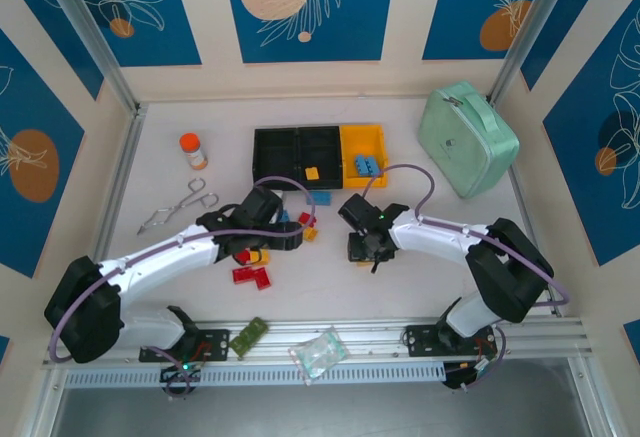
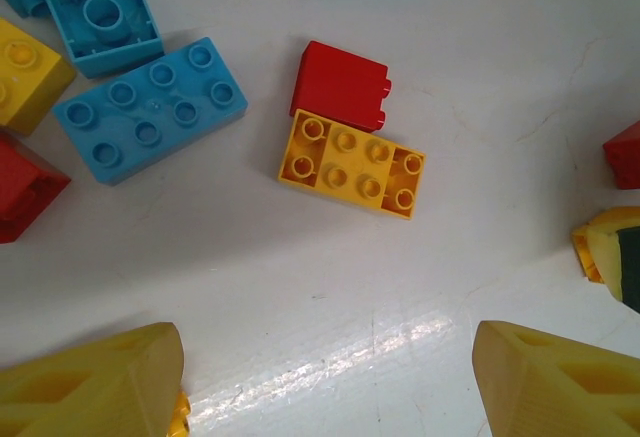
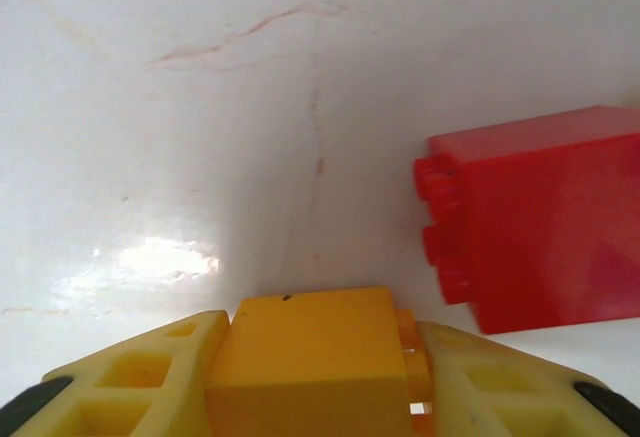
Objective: Sort the legos into containers by color
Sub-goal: Pick up the lego from the bottom-center of the table, then place the lego in the container.
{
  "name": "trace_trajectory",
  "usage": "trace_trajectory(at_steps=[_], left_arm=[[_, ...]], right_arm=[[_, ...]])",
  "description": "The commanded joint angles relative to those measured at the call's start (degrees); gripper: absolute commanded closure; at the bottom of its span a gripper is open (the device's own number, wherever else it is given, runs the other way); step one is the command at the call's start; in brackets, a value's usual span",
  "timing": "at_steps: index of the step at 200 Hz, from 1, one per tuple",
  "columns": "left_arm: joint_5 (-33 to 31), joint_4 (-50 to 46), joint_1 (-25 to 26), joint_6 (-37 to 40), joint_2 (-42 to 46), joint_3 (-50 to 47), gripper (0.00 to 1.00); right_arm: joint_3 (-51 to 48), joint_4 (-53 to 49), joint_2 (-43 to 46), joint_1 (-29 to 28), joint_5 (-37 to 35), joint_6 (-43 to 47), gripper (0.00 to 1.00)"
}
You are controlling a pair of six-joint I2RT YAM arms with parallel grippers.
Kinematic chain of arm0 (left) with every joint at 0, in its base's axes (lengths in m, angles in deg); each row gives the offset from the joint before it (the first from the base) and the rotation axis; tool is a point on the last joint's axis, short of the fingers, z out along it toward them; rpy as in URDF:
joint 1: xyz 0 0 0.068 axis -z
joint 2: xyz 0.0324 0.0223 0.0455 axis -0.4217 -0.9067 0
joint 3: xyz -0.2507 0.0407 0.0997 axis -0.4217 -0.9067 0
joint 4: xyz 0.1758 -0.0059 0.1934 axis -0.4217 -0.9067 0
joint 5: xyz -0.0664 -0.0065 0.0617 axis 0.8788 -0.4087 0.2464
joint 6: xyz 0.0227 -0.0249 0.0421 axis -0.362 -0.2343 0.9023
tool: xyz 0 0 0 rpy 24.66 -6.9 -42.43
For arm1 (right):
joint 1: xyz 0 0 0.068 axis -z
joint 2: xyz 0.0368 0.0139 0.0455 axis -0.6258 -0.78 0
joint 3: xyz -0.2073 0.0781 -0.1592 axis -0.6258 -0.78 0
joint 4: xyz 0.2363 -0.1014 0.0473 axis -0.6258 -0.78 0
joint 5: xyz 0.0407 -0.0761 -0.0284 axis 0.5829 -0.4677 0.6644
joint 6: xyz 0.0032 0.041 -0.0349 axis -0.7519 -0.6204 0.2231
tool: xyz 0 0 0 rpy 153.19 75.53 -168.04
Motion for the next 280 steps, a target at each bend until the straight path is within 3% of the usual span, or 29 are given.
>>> trace_trajectory(at_steps=[1, 37, 71, 132, 202, 280], left_arm=[[-1.6, 0.0, -0.4, -0.9, 2.3, -0.8, 0.24], [-3.1, -0.8, -0.8, -1.8, 5.4, -2.3, 0.24], [-4.7, -1.4, -1.5, -3.7, 9.1, -4.7, 0.24], [-6.9, -4.8, -2.2, -5.8, 14.7, -6.9, 0.24], [-8.5, -9.3, -3.1, -7.4, 20.5, -9.0, 0.24], [-8.6, -10.8, -3.7, -7.8, 22.3, -9.7, 0.24]], right_arm=[[3.7, -2.6, -0.1, -1.5, -0.3, -0.4, 0.62], [10.5, -4.5, 0.0, -1.4, -0.2, 2.6, 0.63], [19.3, -4.9, -3.5, 2.6, 1.4, 6.6, 0.63], [38.6, -6.9, -17.9, 8.2, 3.0, 11.0, 0.62], [59.4, -13.9, -34.2, 10.9, 2.0, 11.8, 0.6], [70.1, -19.0, -42.8, 11.2, -1.0, 11.5, 0.5]])
